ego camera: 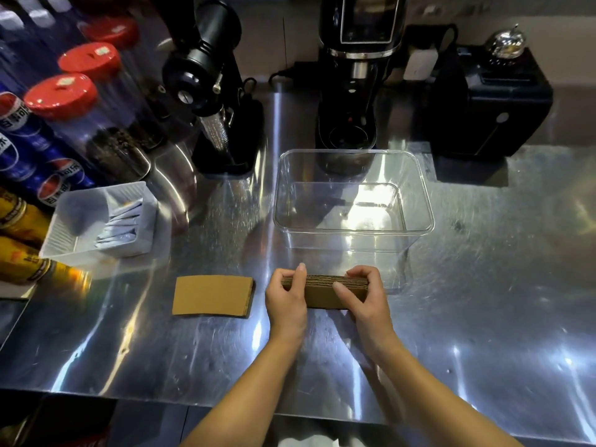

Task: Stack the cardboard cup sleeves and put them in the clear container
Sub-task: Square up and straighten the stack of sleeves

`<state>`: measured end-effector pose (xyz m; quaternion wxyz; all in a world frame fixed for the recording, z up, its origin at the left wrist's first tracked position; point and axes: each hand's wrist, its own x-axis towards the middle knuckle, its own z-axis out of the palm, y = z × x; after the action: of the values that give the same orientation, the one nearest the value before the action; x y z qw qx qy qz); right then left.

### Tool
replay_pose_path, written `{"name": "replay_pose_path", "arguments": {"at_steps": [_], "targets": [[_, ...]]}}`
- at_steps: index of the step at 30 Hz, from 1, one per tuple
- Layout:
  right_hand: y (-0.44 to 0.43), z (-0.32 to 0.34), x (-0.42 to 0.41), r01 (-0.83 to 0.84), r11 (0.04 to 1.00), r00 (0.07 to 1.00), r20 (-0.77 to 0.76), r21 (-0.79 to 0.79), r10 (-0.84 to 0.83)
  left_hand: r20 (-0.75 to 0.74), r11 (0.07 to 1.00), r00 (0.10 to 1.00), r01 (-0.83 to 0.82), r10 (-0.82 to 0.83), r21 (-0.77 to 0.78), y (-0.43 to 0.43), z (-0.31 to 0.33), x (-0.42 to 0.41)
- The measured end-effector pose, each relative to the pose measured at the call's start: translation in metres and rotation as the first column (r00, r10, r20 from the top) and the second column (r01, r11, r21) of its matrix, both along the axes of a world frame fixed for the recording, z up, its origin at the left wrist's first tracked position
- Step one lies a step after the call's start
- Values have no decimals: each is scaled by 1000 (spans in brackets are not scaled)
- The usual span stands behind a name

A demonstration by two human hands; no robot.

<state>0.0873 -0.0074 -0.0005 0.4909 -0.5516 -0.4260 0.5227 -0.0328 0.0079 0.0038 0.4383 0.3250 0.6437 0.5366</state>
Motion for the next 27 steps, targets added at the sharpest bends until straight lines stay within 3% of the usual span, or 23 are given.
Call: {"name": "replay_pose_path", "arguments": {"at_steps": [2, 5, 7, 9, 14, 19, 23, 27], "targets": [[2, 6, 0, -48, 998, 999, 12, 31, 48, 40, 998, 998, 46, -47, 34, 2, 11, -7], [13, 19, 0, -31, 996, 999, 22, 82, 29, 175, 946, 931, 311, -322, 88, 4, 23, -29], [22, 26, -4, -47, 993, 999, 11, 104, 46, 96, 899, 894, 433, -437, 62, 5, 28, -43], [27, 30, -14, -70, 993, 997, 15, 94, 69, 23, 917, 917, 398, -398, 27, 7, 32, -53], [35, 42, -45, -116, 991, 991, -61, 58, 120, 26, 964, 963, 267, -266, -7, 9, 43, -86], [40, 51, -71, -299, 954, 953, 62, 1, 298, 51, 979, 979, 198, -195, -57, 7, 60, -131], [47, 50, -101, -279, 956, 958, 33, -90, 283, -118, 983, 987, 95, -114, -154, 9, 70, -154], [53, 44, -123, -314, 925, 942, 49, -214, 331, -307, 958, 931, 115, -197, -264, 11, 74, -176]]}}
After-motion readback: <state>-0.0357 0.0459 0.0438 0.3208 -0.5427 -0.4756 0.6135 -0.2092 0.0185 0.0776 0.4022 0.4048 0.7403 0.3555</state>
